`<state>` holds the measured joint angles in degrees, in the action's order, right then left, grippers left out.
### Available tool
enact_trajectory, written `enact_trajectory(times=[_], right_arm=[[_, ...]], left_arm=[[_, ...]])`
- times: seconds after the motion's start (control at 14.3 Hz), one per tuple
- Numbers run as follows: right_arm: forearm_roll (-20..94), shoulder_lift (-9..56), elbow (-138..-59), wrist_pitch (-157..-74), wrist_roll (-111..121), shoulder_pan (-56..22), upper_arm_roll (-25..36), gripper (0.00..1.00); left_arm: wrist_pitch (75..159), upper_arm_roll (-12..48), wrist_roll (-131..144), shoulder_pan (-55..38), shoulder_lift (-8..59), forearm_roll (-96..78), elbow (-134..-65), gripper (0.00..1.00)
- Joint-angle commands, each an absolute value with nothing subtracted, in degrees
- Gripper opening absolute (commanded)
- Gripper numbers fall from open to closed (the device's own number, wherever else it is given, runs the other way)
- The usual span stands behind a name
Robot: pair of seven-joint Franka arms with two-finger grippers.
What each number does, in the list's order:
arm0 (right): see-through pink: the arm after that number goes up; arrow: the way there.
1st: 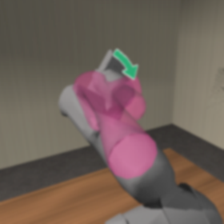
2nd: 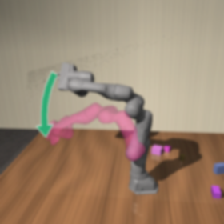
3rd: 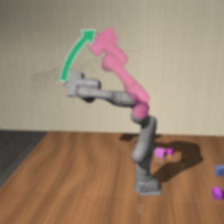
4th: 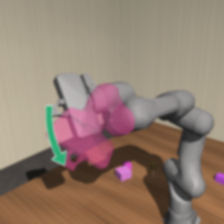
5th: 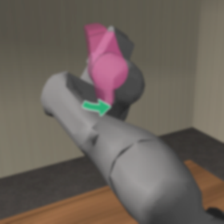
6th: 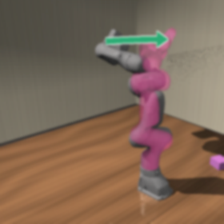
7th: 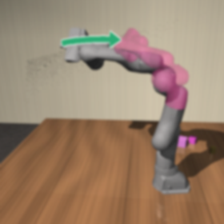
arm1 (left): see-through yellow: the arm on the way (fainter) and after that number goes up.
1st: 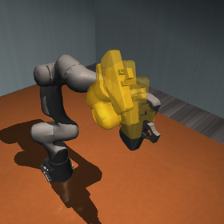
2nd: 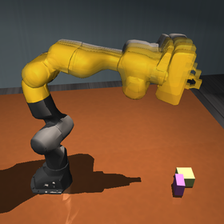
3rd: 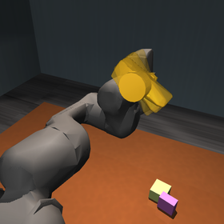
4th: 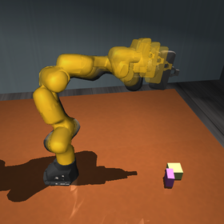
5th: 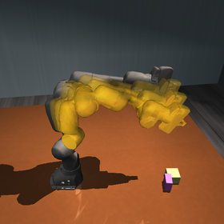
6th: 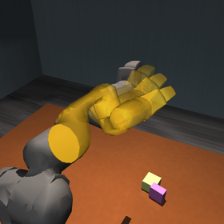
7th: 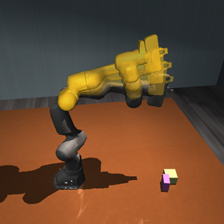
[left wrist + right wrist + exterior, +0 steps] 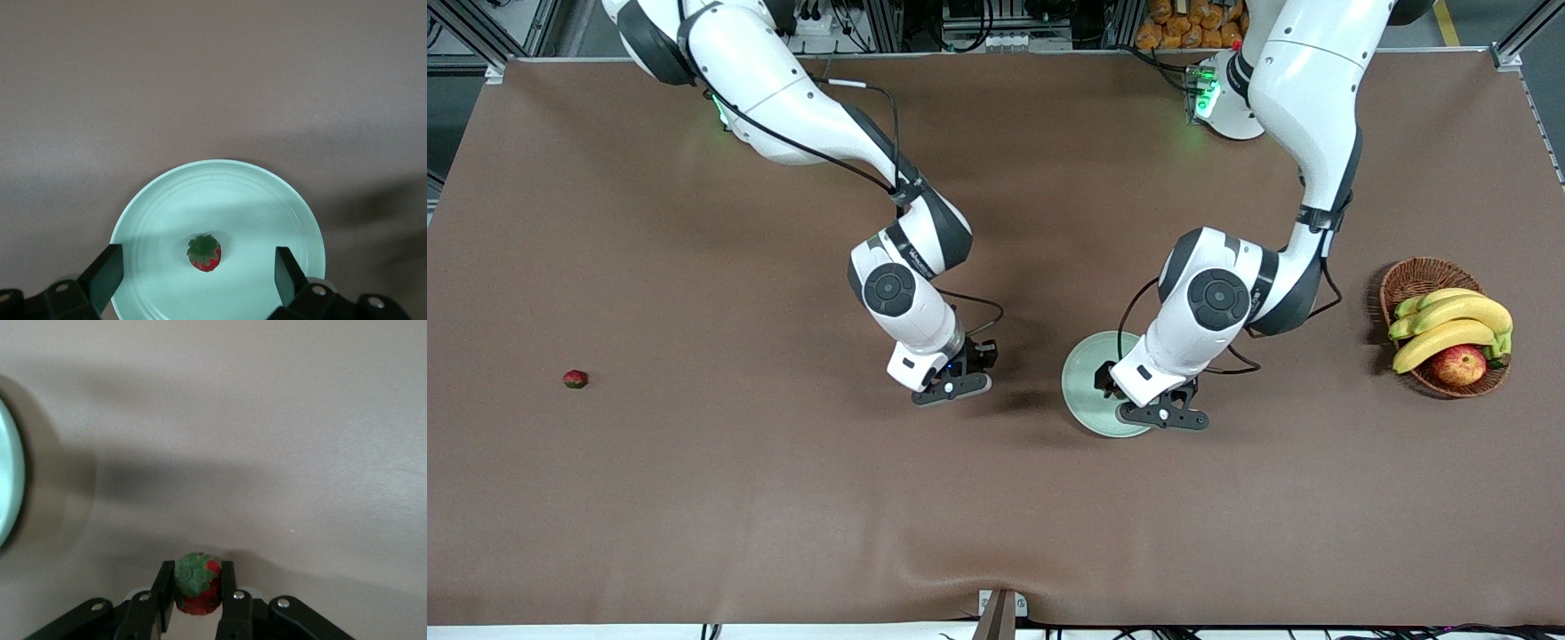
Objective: Collect all strawberries into plate
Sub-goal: 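Carry the second strawberry beside the plate and open the right gripper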
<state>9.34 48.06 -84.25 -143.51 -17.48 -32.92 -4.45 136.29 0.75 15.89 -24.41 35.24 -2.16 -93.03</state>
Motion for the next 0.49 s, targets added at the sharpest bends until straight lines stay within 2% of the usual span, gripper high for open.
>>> enact_trajectory(times=[0.0, 0.07, 0.14, 0.21, 0.28, 0.35, 0.42], right_arm=[[10.02, 51.32, -80.25, -143.70, -18.45, -33.57, -3.96, 0.00], [10.02, 51.85, -79.90, -143.70, -18.72, -33.57, -3.96, 0.00], [10.02, 52.20, -79.72, -143.70, -18.72, -33.57, -3.96, 0.06], [9.93, 52.21, -79.72, -143.70, -18.72, -33.57, -3.96, 0.31], [9.76, 52.21, -79.72, -143.70, -18.72, -33.57, -3.96, 0.78], [9.49, 52.03, -79.80, -143.70, -18.72, -33.57, -3.96, 1.00], [9.49, 51.60, -79.80, -143.70, -18.63, -33.49, -3.96, 1.00]], left_arm=[[135.88, 1.32, 16.44, -24.08, 34.01, -1.49, -93.95, 1.00], [135.79, 1.41, 16.52, -24.17, 34.10, -1.49, -93.96, 1.00], [135.79, 1.41, 16.61, -24.43, 34.10, -1.67, -93.96, 1.00], [135.88, 1.49, 16.61, -24.52, 34.10, -1.76, -93.96, 1.00], [135.79, 1.41, 16.61, -24.43, 34.10, -1.76, -93.96, 1.00], [135.88, 1.49, 16.52, -24.35, 34.10, -1.76, -93.87, 1.00], [135.88, 1.49, 16.61, -24.35, 34.10, -1.76, -93.87, 1.00]])
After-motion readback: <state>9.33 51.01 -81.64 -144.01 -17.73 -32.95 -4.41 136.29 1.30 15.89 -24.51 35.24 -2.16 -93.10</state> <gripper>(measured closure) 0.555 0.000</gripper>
